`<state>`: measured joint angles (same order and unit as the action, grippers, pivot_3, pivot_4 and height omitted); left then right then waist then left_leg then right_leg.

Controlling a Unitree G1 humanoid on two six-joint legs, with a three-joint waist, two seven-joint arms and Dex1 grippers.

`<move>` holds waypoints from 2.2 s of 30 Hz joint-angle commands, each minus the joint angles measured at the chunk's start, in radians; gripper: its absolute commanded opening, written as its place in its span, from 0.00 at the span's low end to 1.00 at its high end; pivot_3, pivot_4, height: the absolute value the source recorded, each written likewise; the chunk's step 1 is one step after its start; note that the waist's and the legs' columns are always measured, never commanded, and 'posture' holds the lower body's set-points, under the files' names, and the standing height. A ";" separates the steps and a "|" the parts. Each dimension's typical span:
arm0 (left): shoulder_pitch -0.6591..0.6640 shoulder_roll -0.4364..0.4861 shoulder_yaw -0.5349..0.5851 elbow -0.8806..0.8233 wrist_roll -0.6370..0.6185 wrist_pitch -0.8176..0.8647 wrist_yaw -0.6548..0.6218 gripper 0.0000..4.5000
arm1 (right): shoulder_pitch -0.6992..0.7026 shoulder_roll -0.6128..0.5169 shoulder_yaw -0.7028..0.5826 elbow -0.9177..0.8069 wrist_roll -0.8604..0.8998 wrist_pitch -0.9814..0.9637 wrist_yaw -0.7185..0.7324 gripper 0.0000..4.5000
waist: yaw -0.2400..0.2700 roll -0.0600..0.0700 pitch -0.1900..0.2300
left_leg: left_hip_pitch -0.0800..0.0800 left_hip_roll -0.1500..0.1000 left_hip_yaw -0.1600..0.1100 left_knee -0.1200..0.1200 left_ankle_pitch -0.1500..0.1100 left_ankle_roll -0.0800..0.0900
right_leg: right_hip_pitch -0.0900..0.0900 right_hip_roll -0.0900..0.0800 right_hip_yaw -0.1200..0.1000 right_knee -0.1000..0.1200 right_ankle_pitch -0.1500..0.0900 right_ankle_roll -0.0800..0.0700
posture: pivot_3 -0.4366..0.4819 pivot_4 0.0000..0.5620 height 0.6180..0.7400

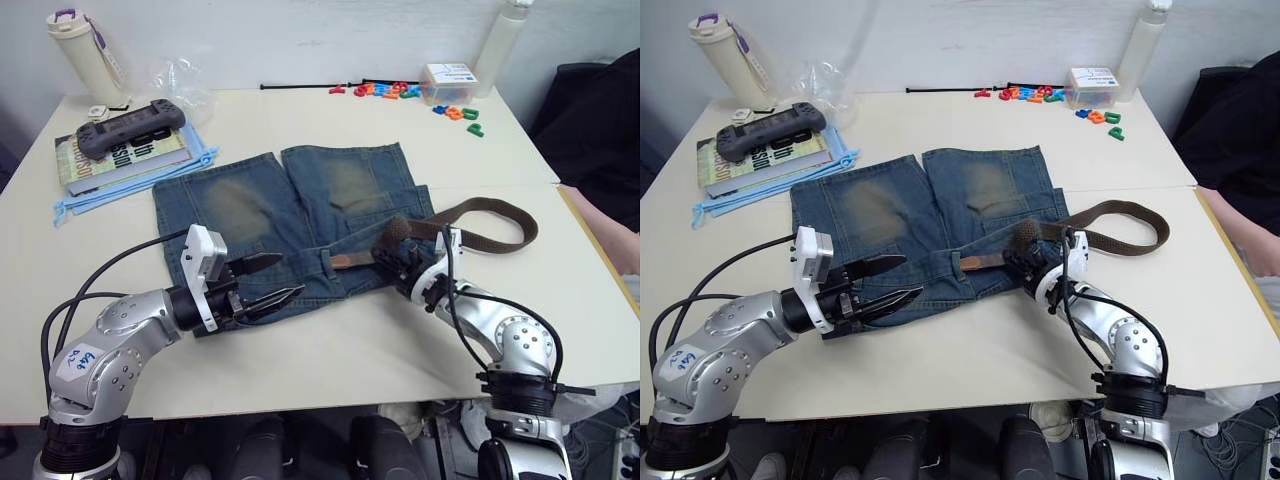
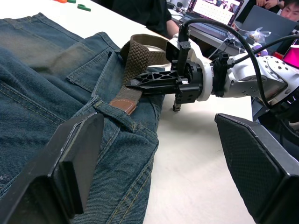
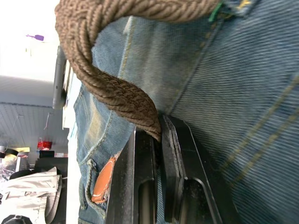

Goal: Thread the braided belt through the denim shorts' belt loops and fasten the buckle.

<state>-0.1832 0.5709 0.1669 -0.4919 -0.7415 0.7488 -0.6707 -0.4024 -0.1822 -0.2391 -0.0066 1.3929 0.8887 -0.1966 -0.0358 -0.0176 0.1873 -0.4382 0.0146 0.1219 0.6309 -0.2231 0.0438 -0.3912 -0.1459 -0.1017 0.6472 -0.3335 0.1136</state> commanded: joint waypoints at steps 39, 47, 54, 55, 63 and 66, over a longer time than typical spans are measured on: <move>0.020 0.113 -0.194 0.206 0.653 -0.810 0.000 0.93 | -0.008 0.147 0.066 -0.037 -0.132 0.200 0.053 0.00 | -0.003 0.000 0.000 | 0.001 0.001 0.001 -0.005 -0.001 -0.002 | -0.002 0.000 0.000 -0.001 -0.002 -0.004 | 0.48 0.27 0.78; -0.010 0.032 -0.208 0.365 0.755 -1.081 0.069 0.93 | -0.014 0.148 0.051 -0.041 -0.139 0.204 0.050 0.00 | -0.005 0.000 0.000 | 0.001 0.002 0.000 -0.007 -0.003 0.001 | -0.003 0.000 0.000 -0.001 -0.002 -0.005 | 0.48 0.27 0.78; -0.064 -0.022 -0.255 0.435 0.820 -1.135 0.089 0.93 | -0.005 0.149 0.053 -0.061 -0.142 0.204 0.046 0.00 | -0.006 -0.001 0.000 | 0.001 0.001 0.000 -0.007 -0.002 0.001 | -0.002 0.000 -0.002 -0.001 -0.002 -0.005 | 0.48 0.27 0.78; -0.069 -0.025 -0.259 0.445 0.829 -1.143 0.092 0.93 | -0.003 0.150 0.053 -0.066 -0.141 0.204 0.044 0.00 | -0.006 -0.001 0.000 | 0.001 0.001 0.001 -0.007 -0.002 0.001 | -0.002 0.000 -0.002 -0.001 -0.002 -0.005 | 0.48 0.27 0.78; -0.078 -0.029 -0.278 0.465 0.850 -1.158 0.084 0.65 | 0.002 0.155 0.054 -0.087 -0.140 0.201 0.034 0.00 | -0.005 -0.001 0.000 | 0.000 0.001 0.000 -0.007 -0.001 0.000 | -0.002 0.000 -0.003 -0.001 -0.002 -0.005 | 0.48 0.27 0.78; -0.087 -0.035 -0.300 0.472 0.863 -1.160 0.078 0.36 | 0.004 0.157 0.055 -0.089 -0.141 0.199 0.034 0.00 | -0.005 -0.001 0.000 | 0.000 0.001 0.000 -0.007 -0.001 0.000 | -0.002 0.000 -0.003 -0.001 -0.002 -0.005 | 0.48 0.27 0.78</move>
<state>-0.2578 0.5438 -0.1229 -0.0172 0.1168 -0.3955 -0.5929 -0.4129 -0.0403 -0.2037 -0.0769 1.2401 1.0674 -0.1623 -0.0407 -0.0181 0.1870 -0.4378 0.0161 0.1223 0.6239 -0.2243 0.0440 -0.3936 -0.1457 -0.1044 0.6464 -0.3354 0.1090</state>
